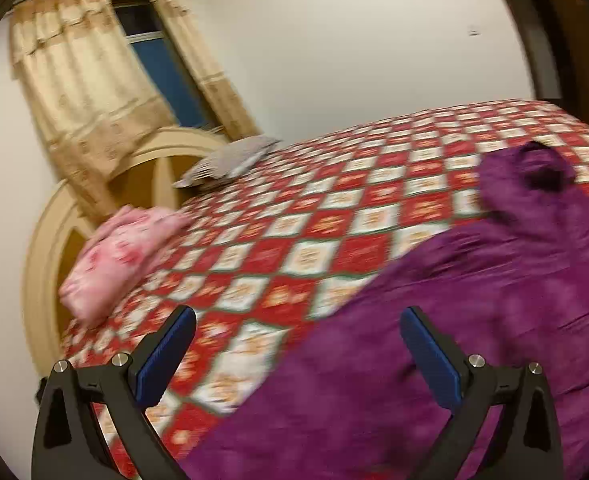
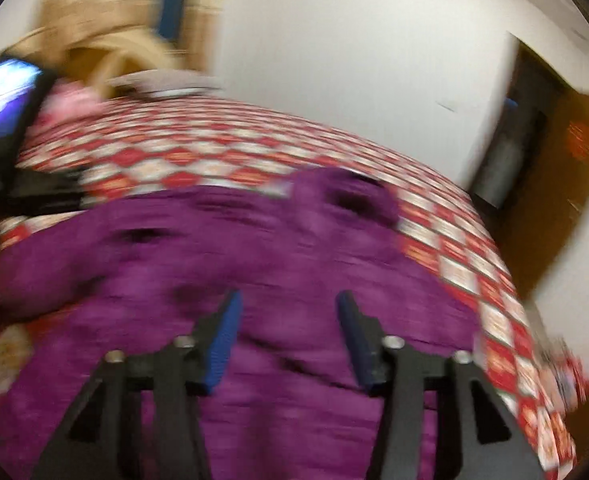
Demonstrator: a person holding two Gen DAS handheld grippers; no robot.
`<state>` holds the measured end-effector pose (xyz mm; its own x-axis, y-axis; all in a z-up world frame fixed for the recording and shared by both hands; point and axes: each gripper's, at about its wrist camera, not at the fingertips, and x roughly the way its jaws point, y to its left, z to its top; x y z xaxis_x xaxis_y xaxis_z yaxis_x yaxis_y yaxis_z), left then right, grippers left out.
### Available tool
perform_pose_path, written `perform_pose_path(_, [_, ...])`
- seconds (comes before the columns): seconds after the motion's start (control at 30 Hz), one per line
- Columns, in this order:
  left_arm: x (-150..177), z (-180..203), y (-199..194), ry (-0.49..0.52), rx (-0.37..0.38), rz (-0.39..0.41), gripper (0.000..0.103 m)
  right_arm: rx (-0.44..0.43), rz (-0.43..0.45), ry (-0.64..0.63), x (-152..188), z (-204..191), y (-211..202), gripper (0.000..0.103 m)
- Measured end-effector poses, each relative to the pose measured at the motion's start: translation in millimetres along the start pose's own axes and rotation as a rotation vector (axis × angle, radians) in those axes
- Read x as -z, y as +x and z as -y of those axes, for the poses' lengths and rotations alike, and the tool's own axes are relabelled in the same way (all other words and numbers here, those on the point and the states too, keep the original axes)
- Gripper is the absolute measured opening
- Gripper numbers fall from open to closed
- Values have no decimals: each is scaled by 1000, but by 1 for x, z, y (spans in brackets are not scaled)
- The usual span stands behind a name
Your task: Fold large clothes
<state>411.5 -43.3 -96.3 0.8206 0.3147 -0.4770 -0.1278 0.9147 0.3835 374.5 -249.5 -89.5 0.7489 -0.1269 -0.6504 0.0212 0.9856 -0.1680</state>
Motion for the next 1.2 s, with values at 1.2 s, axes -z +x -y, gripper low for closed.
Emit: perform_pose_path(1.2, [0, 103, 60, 105, -31, -51, 102, 152, -57, 282, 13, 127, 98, 31])
